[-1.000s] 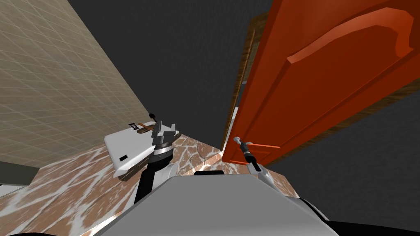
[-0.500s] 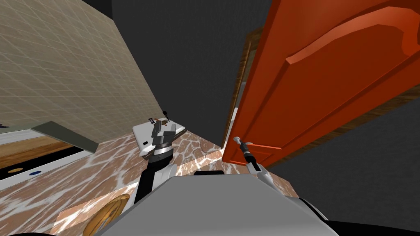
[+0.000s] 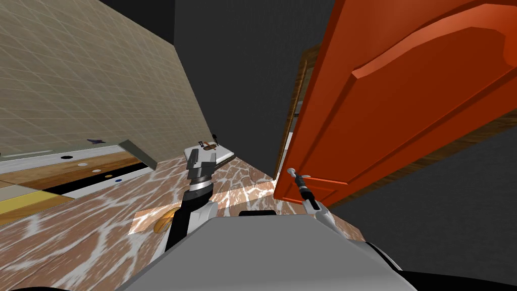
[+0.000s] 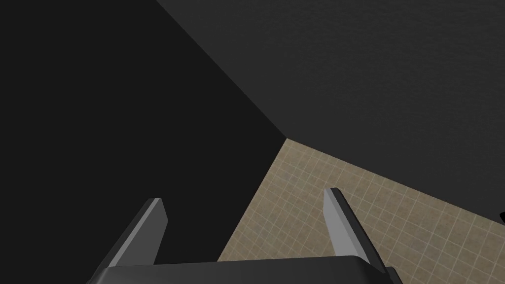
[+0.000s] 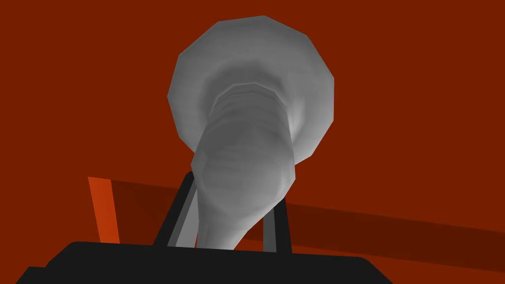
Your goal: Pull the door open
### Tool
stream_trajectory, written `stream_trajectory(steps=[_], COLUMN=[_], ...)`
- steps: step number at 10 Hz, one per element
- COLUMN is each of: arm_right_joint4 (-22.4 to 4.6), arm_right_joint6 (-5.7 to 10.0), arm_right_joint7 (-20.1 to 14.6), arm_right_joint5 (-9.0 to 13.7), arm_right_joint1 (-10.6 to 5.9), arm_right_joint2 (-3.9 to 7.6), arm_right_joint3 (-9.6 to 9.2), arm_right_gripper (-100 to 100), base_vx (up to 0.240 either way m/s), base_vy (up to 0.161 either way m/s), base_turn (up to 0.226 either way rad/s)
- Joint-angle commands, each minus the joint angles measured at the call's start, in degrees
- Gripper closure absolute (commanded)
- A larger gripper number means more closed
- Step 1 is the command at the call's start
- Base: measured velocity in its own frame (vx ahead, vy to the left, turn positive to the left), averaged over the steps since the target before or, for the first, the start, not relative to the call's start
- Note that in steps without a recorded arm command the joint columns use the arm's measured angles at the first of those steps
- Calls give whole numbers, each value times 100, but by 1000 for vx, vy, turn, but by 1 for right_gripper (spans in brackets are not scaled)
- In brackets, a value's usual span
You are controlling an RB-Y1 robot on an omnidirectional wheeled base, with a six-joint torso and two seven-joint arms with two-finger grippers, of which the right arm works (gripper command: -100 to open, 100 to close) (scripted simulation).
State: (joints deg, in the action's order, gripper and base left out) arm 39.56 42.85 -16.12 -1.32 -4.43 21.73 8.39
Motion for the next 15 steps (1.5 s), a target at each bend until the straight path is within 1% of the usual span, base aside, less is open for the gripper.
stream_trajectory(steps=[1, 2, 4, 10, 11, 12, 14, 15], arm_right_joint4=[0, 16, 40, 138, 89, 86, 90, 91], arm_right_joint6=[0, 95, 180, 535, 505, 673, 903, 966], arm_right_joint7=[0, -120, -220, -635, -590, -710, -848, -886], arm_right_joint5=[0, -56, -98, -275, -254, -302, -360, -375], arm_right_joint1=[0, 81, 141, 391, 335, 459, 597, 636], arm_right_joint2=[0, 57, 122, 393, 368, 448, 565, 597], arm_right_joint3=[0, -97, -166, -453, -421, -489, -561, -581], arm_right_gripper=[100, 100, 100, 100, 100, 100, 100, 100], base_vx=[-96, -149, -193, -206, -98, -136, -208, -182], base_vy=[-37, 3, -23, -60, -18, -65, -75, -81], base_turn=[41, 98, 80, 84, 11, 122, 143, 82])
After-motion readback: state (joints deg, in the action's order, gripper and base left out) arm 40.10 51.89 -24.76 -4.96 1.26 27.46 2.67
